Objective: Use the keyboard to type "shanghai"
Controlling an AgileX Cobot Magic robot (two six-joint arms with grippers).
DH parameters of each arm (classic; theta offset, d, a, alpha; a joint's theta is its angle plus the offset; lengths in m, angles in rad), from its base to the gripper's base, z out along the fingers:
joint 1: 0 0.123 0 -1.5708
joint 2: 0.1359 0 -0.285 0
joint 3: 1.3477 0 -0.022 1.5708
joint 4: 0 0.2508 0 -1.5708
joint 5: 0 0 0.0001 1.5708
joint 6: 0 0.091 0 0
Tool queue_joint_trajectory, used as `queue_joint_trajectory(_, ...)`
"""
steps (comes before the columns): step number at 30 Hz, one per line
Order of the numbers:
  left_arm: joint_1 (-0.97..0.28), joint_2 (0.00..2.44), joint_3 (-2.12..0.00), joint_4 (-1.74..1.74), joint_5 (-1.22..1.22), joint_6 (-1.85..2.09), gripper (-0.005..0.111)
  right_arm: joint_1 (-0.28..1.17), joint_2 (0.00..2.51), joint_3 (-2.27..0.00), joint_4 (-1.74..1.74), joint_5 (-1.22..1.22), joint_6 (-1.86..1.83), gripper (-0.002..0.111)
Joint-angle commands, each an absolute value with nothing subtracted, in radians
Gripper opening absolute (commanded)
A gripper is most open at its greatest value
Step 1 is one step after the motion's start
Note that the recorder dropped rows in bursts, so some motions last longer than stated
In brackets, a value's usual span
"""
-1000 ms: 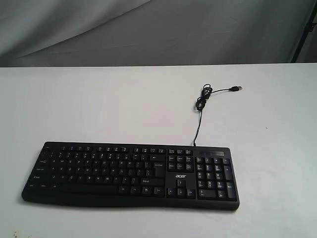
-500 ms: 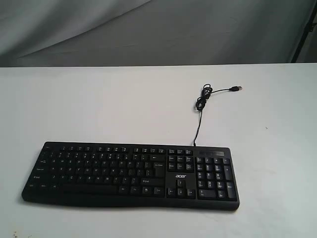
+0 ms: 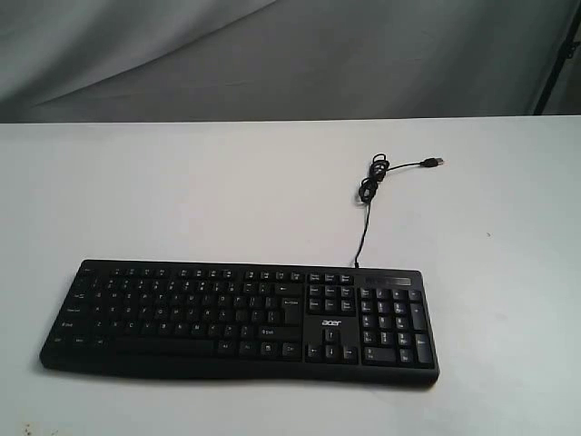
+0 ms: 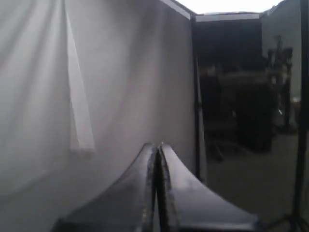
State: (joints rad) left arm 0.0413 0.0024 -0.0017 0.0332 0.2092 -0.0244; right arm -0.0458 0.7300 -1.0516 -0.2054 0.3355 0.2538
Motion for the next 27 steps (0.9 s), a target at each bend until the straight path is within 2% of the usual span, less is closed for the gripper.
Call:
queue_joint_trajectory(1,0.035,0.0,0.0,0.028,0.198,-0.026,0.0,-0.009,0.966,-1.303,0.005,0.699,-0.119,0.0)
queue_joint_trajectory(5,0.035,0.0,0.0,0.033,0.198,-0.026,0.0,-0.009,1.158,-1.431,0.384,0.947,-0.499,0.0)
queue_joint_trajectory(10,0.035,0.0,0.0,0.033,0.198,-0.026,0.0,0.025,1.338,-1.394,0.493,1.103,-0.731,0.0)
queue_joint_trajectory(14,0.035,0.0,0.0,0.033,0.198,-0.026,0.0,0.123,1.431,-1.264,0.483,1.004,-0.786,0.0)
queue_joint_trajectory(19,0.035,0.0,0.0,0.033,0.198,-0.026,0.0,0.341,1.539,-1.149,0.483,0.77,-0.831,0.0)
queue_joint_trajectory(27,0.035,0.0,0.0,0.033,0.198,-0.026,0.0,0.71,1.749,-1.234,0.507,0.603,-0.829,0.0)
